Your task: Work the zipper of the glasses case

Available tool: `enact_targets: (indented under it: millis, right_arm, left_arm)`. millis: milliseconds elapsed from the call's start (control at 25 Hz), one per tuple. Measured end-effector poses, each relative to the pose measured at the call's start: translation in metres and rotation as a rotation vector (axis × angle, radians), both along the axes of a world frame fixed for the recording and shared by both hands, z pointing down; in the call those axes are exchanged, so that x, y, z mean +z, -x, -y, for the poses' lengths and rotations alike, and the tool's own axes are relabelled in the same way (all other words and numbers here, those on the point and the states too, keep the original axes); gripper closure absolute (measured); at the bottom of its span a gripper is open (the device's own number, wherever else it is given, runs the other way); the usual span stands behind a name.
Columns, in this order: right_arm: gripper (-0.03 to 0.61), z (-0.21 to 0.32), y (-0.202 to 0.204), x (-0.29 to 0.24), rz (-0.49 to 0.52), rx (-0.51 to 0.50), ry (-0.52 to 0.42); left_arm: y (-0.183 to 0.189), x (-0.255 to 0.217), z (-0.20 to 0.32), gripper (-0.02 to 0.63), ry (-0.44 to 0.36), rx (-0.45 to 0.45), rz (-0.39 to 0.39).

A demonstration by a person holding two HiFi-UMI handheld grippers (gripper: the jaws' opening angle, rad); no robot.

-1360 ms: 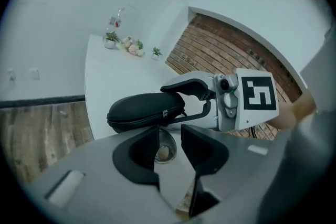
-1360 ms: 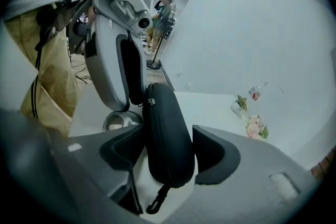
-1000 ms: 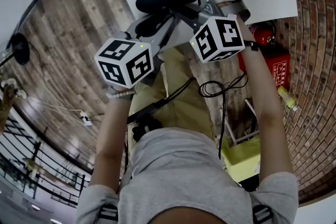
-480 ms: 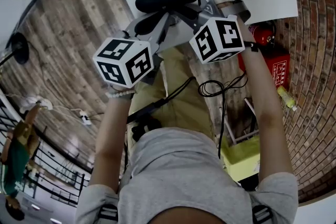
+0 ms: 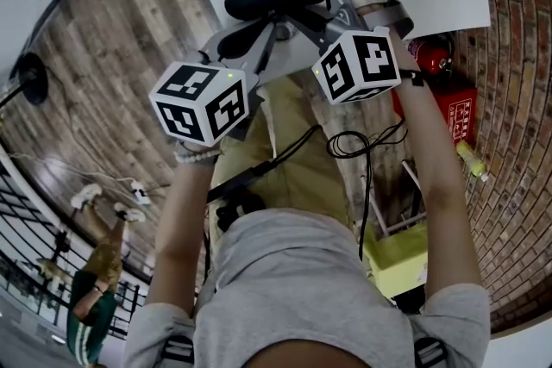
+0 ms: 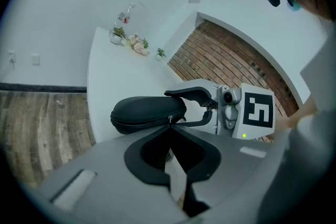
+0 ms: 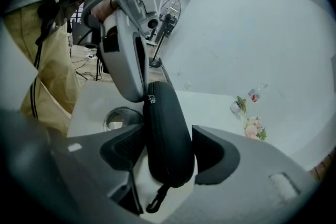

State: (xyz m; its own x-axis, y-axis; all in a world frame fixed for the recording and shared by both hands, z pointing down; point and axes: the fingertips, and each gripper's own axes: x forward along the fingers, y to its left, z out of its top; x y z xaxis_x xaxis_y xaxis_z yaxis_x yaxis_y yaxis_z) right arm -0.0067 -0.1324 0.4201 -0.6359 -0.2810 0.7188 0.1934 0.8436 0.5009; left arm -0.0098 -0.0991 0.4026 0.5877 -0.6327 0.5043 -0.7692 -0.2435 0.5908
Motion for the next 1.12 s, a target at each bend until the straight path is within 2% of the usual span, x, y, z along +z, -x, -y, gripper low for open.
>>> enact_targets:
  millis: [560,1120]
  right_arm:
    - [0.301,-0.002,-0.001,0.000,-0.017,0.005,-0.001]
    - [0.302,-0.003,-0.002,-0.002,-0.024,0.012,-0.021]
  left_arm:
    - [0.017,-0.003,-0.011,0.596,0.004,0.003,0.041]
    - [0.041,-0.001,-0.020,0.594,0.013,-0.049,0.074]
